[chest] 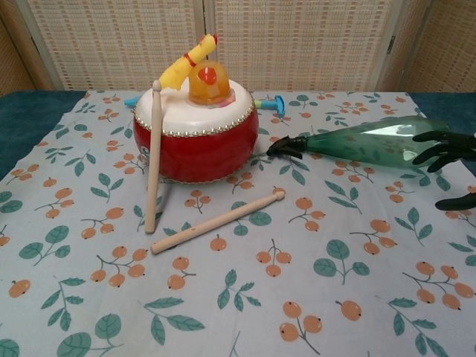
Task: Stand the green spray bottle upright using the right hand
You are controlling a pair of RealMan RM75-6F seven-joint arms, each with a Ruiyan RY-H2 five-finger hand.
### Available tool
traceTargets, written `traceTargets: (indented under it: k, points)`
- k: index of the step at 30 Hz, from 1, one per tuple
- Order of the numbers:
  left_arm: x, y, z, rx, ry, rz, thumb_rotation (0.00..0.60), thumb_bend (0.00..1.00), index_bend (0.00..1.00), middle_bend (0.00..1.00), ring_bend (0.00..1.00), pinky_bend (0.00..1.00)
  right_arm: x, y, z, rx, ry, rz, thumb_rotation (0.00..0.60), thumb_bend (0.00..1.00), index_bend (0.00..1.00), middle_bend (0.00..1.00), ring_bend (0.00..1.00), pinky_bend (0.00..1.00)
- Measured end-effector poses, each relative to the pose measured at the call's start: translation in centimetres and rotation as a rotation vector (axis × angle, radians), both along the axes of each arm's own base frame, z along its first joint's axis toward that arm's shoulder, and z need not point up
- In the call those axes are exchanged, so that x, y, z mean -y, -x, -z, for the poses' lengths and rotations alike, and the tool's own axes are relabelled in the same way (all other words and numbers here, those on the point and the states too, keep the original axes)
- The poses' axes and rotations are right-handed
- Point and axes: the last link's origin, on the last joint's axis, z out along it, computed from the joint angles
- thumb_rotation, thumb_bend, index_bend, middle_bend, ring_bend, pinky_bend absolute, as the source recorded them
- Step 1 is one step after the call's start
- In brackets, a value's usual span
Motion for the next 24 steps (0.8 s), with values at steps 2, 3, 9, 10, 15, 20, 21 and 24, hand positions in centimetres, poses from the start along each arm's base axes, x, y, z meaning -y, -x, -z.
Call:
traceTargets:
  k: [2,3,9,10,15,20,21,24]
  points:
    - [0.0,0.1,0.0,0.000,0.001,-0.002,0.600,0.16,0.00,0.00,0.00,0.06,0.4,0.3,-0.1,-0.011,0.006,0.003,0.600,0.00,0.05,0.17,0.20,0.00]
    - [0.0,0.1,0.0,0.000,0.001,-0.003,0.600,0.16,0.00,0.00,0.00,0.06,0.7,0.4,-0.1,-0.018,0.010,0.005,0.600,0.00,0.05,0.17,0.20,0.00]
    - [0.0,0.2,-0.1,0.000,-0.001,-0.007,0.600,0.16,0.00,0.00,0.00,0.06,2.0,1.0,-0.5,-0.072,0.038,0.000,0.600,0.00,0.05,0.17,0.19,0.00]
    - [0.0,0.2,-0.1,0.000,0.000,-0.009,0.600,0.16,0.00,0.00,0.00,0.06,2.2,1.1,-0.6,-0.083,0.043,-0.001,0.600,0.00,0.05,0.17,0.19,0.00]
    - [0.0,0.3,0.0,-0.001,0.001,-0.013,0.600,0.16,0.00,0.00,0.00,0.06,3.1,1.5,-1.3,-0.113,0.068,0.012,0.600,0.00,0.06,0.18,0.18,0.00]
    - [0.0,0.4,-0.1,-0.001,-0.001,-0.015,0.600,0.16,0.00,0.00,0.00,0.06,3.9,1.9,-1.9,-0.124,0.088,0.032,0.600,0.02,0.06,0.19,0.16,0.00]
    - [0.0,0.4,-0.1,0.000,-0.001,-0.015,0.600,0.16,0.00,0.00,0.00,0.06,4.1,1.9,-2.1,-0.128,0.091,0.034,0.600,0.02,0.06,0.19,0.15,0.00]
    - [0.0,0.4,-0.1,0.001,-0.001,-0.014,0.600,0.16,0.00,0.00,0.00,0.06,4.6,2.0,-2.2,-0.140,0.098,0.038,0.600,0.02,0.06,0.19,0.15,0.00]
